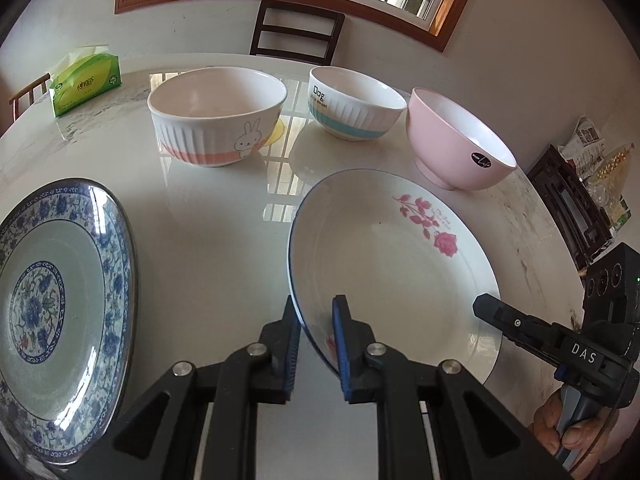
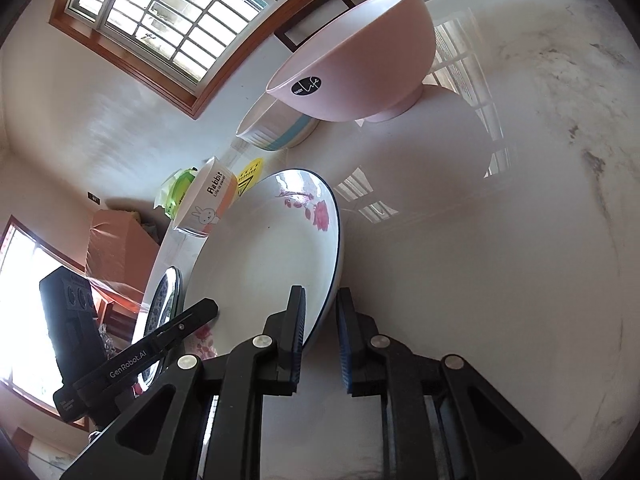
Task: Organize plates and bowls
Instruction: 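Close both grippers on the pink-flower plate rim and lift it, then lower the pink-flower plate onto the blue plate stack and open both grippers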
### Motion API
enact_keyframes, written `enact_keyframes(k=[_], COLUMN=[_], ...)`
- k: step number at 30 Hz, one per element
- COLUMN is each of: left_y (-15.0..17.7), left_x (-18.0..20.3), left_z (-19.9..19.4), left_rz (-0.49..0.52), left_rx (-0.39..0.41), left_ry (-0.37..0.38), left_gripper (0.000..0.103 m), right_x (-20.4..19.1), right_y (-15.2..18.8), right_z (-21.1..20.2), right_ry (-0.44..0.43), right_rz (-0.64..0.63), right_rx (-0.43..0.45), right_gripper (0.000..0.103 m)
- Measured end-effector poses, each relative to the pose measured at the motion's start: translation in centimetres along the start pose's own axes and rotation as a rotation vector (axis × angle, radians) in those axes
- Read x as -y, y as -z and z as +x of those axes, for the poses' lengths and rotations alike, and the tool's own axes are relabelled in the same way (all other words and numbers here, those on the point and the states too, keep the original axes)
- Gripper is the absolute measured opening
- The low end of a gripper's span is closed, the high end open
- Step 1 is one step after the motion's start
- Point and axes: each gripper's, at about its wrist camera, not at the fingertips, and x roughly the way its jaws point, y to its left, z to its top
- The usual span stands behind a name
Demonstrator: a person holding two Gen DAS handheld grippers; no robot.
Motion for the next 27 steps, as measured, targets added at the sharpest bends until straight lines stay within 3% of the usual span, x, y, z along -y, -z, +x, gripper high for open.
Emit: enact_keyframes(k=[12,27], left_y=[1.9,3.0], left_x=[0.2,-1.5], left_z=[-2.0,-5.4], left_rz=[0.01,-0.014], left_rx=[0.019,0.07], left_ry=[-0.016,-0.055], left_gripper=[0.016,0.016], right_x=[-0.3,-2.2], right_y=[2.4,2.9], right_z=[-1.4,-1.3], right_ry=[-0.031,-0.065], right_rz=[0.011,-0.039], right_rx=[-0.001,-0.013], right_gripper=[0.015,0.015])
